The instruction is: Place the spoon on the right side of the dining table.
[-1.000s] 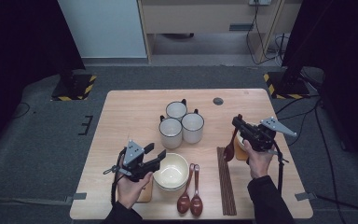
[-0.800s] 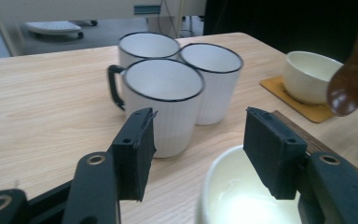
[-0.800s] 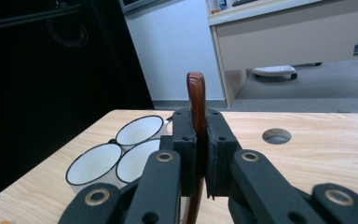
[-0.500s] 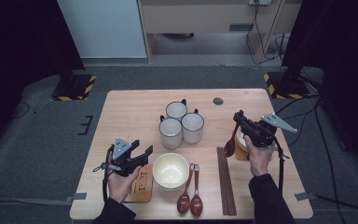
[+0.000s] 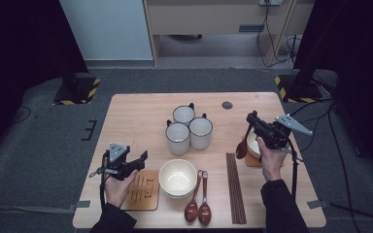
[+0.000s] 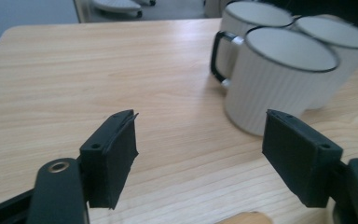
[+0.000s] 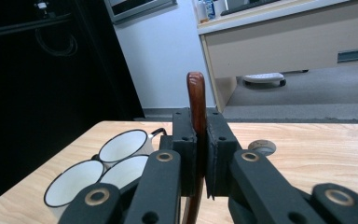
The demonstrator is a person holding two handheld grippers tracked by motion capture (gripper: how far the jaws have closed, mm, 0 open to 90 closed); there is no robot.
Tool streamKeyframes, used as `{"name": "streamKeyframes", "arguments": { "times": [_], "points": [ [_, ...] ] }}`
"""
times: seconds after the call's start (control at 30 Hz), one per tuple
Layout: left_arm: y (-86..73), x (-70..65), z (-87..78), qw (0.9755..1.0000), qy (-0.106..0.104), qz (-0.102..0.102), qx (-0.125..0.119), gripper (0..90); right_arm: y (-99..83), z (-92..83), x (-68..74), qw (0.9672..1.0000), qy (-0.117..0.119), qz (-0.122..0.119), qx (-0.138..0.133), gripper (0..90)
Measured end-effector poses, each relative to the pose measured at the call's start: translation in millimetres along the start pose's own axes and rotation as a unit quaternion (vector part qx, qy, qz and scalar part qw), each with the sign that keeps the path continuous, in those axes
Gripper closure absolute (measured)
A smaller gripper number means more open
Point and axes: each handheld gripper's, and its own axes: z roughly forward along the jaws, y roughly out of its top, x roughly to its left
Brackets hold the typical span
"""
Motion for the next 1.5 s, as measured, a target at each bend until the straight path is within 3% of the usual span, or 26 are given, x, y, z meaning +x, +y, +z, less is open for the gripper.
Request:
{"name": "streamKeyframes", "arguments": {
  "times": [0.27, 0.67, 1.0, 1.5],
  "points": [
    [-12.2, 19.5, 10.7, 0.9988, 0.035, 0.004, 0.034, 21.4, 6.7, 3.3, -4.7, 0.9999, -0.001, 0.005, -0.013, 84.7],
    [-26.1, 38.2, 23.9, 0.9951, 0.067, -0.001, 0.073, 16.1, 14.2, 6.0, -8.4, 0.9997, -0.01, 0.004, -0.024, 84.7],
    [-33.0, 46.2, 30.6, 0.9923, 0.081, 0.002, 0.093, 16.0, 20.5, 6.9, -9.7, 0.9991, -0.024, 0.002, -0.035, 84.7],
    [-39.5, 57.5, 33.0, 0.9898, 0.097, -0.008, 0.103, 16.4, 27.8, 9.7, -17.0, 0.998, -0.05, 0.003, -0.04, 84.6]
  ]
}}
